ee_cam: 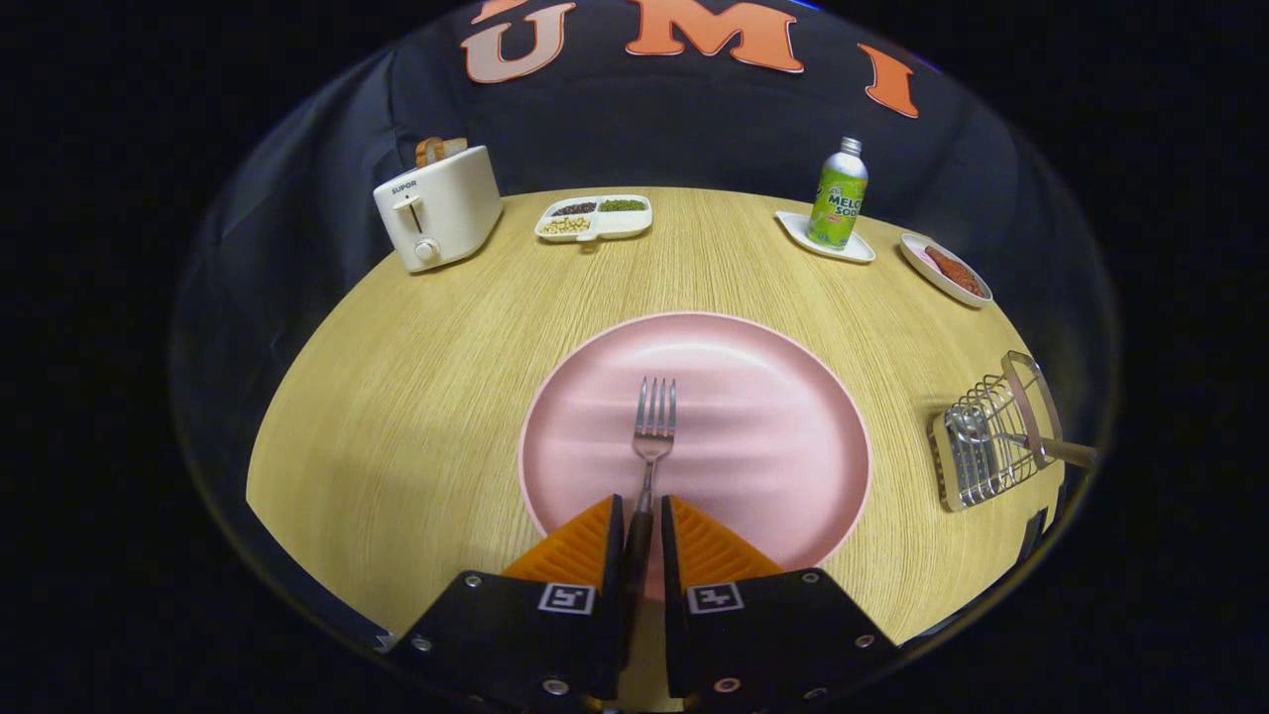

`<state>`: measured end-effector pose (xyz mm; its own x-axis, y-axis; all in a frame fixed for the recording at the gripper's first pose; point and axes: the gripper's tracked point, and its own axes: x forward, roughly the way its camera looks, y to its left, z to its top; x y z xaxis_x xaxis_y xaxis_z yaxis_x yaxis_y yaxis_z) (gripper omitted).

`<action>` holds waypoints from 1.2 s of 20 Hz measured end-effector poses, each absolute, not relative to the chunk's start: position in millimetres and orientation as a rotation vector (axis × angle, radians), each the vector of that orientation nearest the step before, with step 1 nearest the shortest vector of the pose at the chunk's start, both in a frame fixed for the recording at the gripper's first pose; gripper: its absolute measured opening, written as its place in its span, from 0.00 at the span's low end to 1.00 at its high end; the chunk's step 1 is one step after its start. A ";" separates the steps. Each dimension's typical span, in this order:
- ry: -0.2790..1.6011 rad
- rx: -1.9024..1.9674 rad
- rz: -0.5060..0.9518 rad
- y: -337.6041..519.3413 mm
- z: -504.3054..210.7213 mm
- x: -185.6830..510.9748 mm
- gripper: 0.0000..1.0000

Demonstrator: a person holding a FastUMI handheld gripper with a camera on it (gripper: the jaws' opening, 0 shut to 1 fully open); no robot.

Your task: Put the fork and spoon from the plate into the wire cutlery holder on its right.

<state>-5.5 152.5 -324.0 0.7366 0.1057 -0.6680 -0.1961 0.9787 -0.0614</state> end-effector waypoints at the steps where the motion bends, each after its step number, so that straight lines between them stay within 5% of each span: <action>1: 0.724 -0.132 0.161 150.9 -323.7 -4.7 0.15; 4: 0.731 -0.122 0.157 146.2 -322.9 -5.8 0.04; 24: 0.784 -0.151 0.179 28.3 -211.3 -18.1 0.04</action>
